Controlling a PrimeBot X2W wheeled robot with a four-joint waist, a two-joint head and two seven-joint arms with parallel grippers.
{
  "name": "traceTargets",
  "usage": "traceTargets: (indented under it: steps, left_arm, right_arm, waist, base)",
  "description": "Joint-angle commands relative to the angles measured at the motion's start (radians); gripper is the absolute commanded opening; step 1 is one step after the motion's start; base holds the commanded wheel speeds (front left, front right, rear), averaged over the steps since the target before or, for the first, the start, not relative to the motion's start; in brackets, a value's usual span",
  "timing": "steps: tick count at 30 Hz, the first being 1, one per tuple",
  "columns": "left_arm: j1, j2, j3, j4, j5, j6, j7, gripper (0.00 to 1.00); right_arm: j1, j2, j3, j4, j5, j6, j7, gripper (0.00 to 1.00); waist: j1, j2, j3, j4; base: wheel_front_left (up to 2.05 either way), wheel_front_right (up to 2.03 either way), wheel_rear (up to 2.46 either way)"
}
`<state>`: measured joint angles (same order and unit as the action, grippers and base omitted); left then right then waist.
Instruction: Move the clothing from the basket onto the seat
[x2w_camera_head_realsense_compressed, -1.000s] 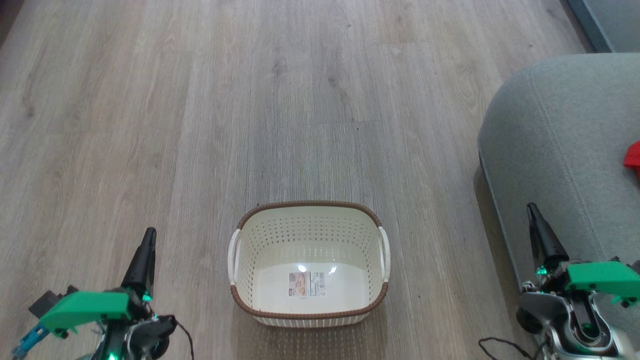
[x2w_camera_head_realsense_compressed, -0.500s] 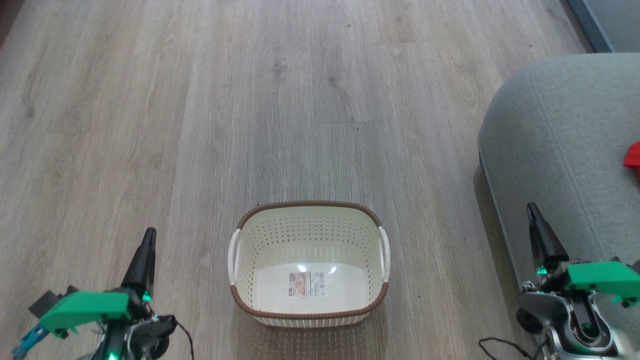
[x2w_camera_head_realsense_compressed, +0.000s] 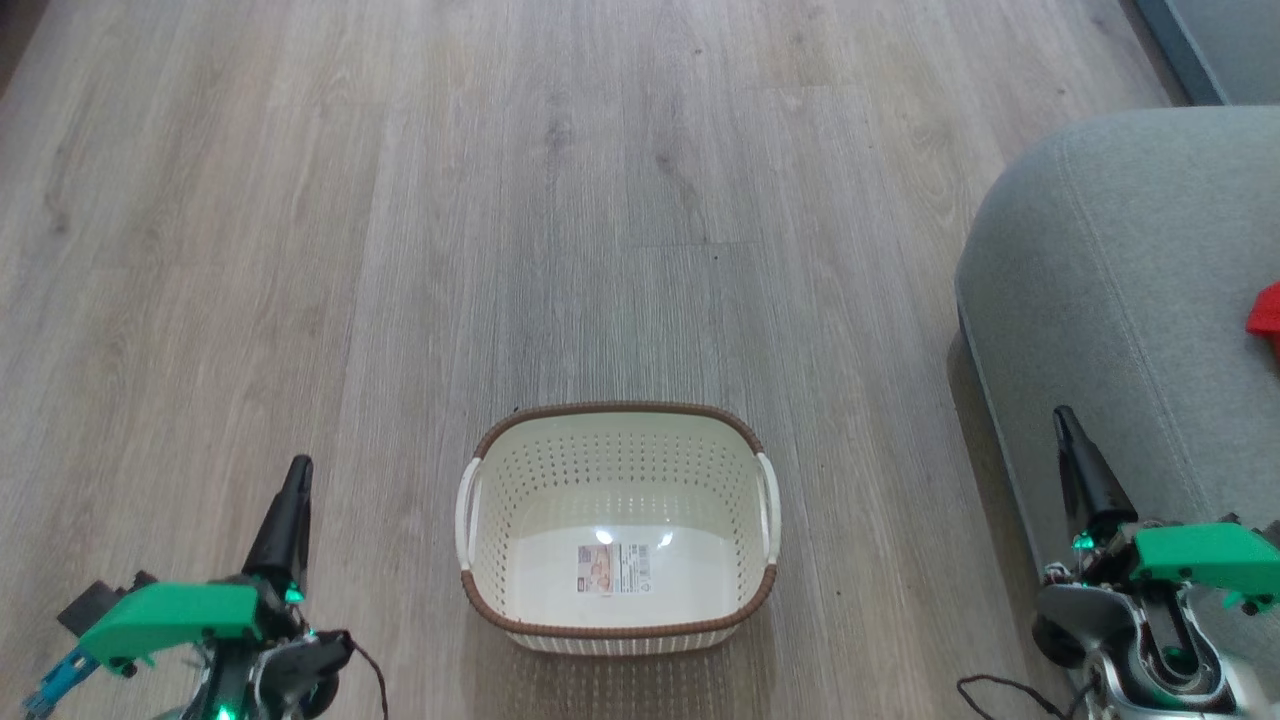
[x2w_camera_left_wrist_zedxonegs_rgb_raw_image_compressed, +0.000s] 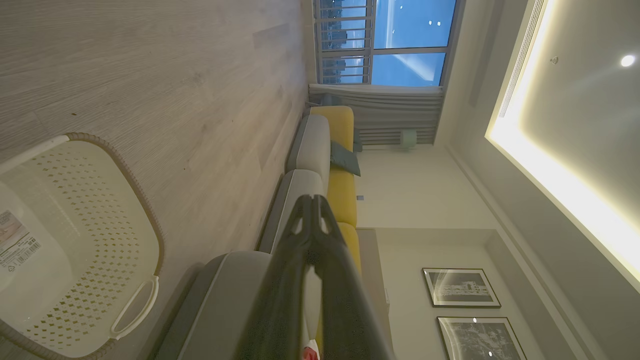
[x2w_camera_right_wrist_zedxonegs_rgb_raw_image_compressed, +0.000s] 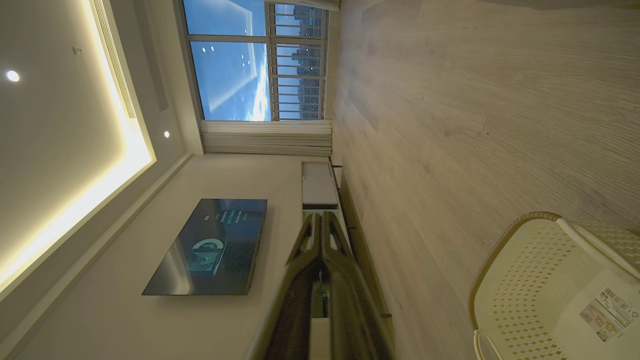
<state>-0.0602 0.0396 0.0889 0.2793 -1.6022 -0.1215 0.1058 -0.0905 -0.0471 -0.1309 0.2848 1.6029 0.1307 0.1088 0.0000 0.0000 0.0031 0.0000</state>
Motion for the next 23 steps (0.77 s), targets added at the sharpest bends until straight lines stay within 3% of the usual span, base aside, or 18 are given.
traceTargets:
  steps: [1,23]
  left_arm:
    - [-0.048,0.011,0.025,-0.034,-0.006,-0.009,0.007,0.0]
    - [-0.048,0.011,0.025,-0.034,-0.007,-0.009,0.007,0.0]
  right_arm:
    - [-0.017,-0.003,0.017,-0.04,0.006,0.0,0.004,0.0]
    - [-0.017,-0.003,0.017,-0.04,0.006,0.0,0.004,0.0]
  waist:
    - [0.0,0.0,0.0,0.0]
    - [0.0,0.0,0.0,0.0]
  base:
    - [0.0,0.0,0.0]
    - [0.0,0.0,0.0]
